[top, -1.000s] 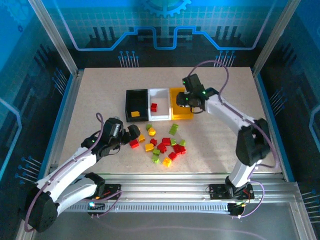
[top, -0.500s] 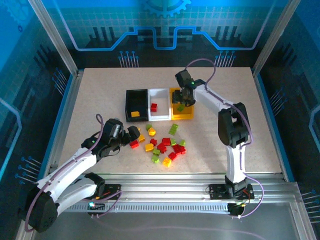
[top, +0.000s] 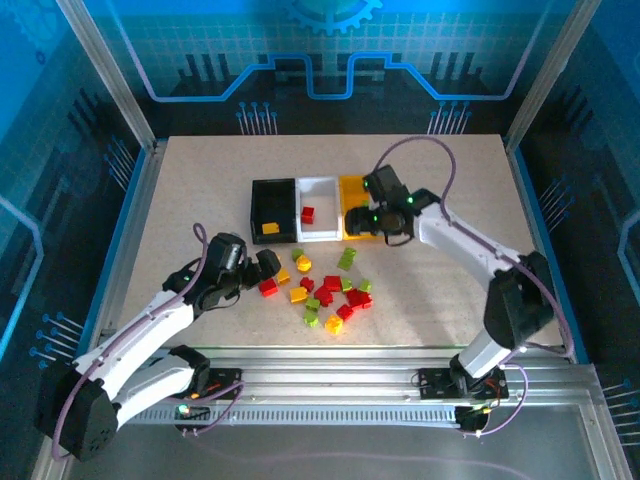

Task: Sort the legos into containers by color

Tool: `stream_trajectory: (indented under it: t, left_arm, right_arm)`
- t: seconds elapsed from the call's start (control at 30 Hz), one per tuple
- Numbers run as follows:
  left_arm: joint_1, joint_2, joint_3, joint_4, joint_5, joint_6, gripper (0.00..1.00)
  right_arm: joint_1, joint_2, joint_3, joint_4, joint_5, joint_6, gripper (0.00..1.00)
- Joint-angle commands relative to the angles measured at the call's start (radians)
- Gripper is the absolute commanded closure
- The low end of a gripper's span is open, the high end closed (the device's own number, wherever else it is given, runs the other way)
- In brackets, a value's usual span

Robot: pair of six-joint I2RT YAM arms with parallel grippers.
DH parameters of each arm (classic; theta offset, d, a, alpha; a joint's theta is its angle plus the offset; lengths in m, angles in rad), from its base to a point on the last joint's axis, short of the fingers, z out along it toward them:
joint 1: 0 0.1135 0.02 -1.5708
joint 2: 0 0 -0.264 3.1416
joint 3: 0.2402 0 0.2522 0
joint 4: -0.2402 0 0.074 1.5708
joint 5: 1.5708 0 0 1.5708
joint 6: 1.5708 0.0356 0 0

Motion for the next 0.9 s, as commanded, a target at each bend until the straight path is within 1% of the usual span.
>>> stream_trajectory:
  t: [0.0,0.13,0.23,0.3,0.43,0.7,0.87]
  left_arm:
    - [0.015,0.006,0.014,-0.017,0.027,0.027,0.01]
    - [0.023,0.011,-0.012,0.006,0.037,0.015,0.01]
    - [0.025,0.018,-0.025,0.017,0.043,0.006,0.01]
    - [0.024,0.021,-0.031,0.024,0.047,0.001,0.01]
    - [0.025,0.027,-0.038,0.026,0.051,-0.001,0.01]
    - [0.025,0.039,-0.049,0.035,0.055,-0.007,0.01]
    - [0.026,0.046,-0.048,0.033,0.057,-0.007,0.01]
  right_arm:
    - [0.069,-0.093,-0.166,-0.043,-0.023,0.006,0.26]
    - [0.145,-0.174,-0.338,-0.03,-0.083,0.047,0.28]
    - [0.189,-0.19,-0.427,0.011,-0.105,0.078,0.32]
    - [0.196,-0.182,-0.456,0.038,-0.113,0.089,0.35]
    - [0.203,-0.16,-0.471,0.082,-0.109,0.094,0.41]
    - [0.202,-0.124,-0.459,0.125,-0.095,0.101,0.47]
    - [0.2,-0.102,-0.464,0.11,-0.075,0.106,0.59]
